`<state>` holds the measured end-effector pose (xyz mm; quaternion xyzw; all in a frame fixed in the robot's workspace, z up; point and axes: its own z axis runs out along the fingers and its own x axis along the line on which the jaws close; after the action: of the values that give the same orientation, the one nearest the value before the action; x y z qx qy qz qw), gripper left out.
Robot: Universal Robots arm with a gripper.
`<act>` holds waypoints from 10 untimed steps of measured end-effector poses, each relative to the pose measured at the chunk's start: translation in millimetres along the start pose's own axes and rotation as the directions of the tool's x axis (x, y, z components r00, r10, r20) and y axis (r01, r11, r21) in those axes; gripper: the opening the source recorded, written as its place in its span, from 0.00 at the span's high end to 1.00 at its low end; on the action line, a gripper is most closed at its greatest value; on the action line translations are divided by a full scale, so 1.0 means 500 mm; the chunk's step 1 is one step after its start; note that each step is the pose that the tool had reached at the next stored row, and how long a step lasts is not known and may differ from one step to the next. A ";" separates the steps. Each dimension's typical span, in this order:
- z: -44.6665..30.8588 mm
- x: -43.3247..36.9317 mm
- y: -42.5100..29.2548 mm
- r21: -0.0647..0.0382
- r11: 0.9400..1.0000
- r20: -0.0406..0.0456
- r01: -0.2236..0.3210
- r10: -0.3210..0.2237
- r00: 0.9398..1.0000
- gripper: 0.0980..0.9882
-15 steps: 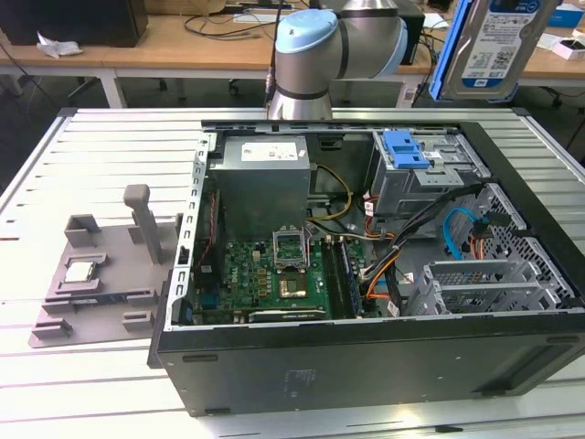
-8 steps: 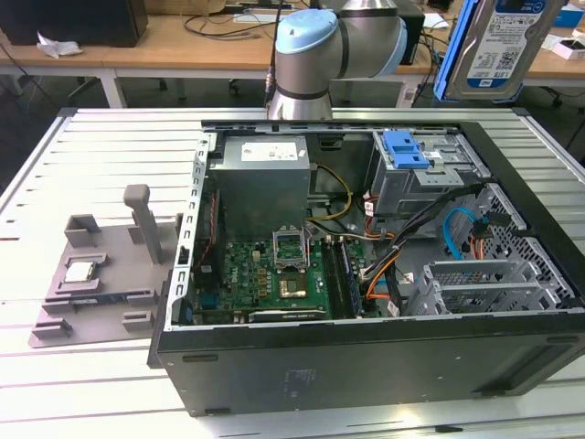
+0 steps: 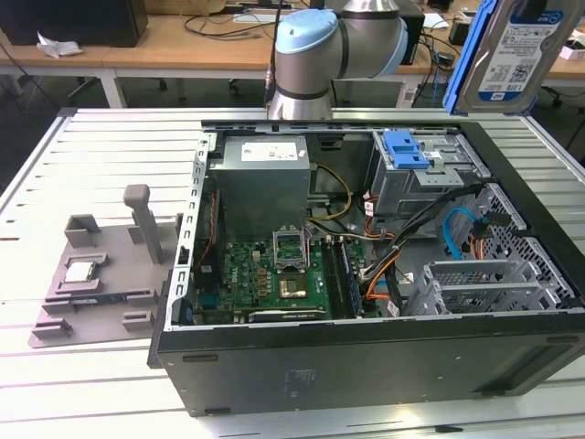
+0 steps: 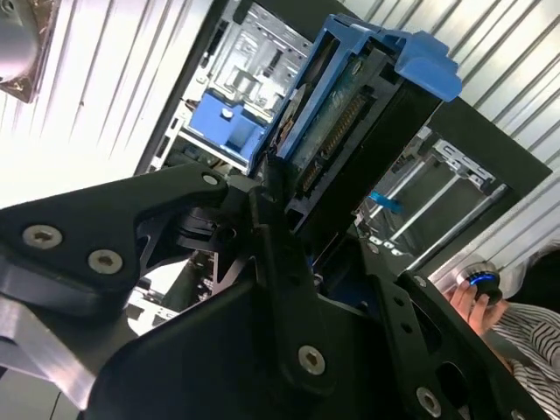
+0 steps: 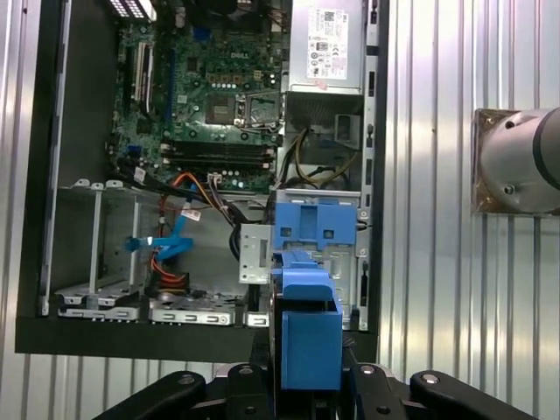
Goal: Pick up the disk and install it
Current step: 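Pick up the disk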
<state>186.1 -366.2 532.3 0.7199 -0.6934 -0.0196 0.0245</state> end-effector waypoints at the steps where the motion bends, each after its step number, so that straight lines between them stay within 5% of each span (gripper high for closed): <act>1: 0.000 0.009 0.000 0.000 1.000 0.000 0.000 0.000 1.000 0.70; 10: 0.004 0.097 0.003 0.000 1.000 0.000 0.000 0.000 1.000 0.70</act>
<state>186.1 -414.8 530.9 0.7199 -0.6934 -0.0196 0.0245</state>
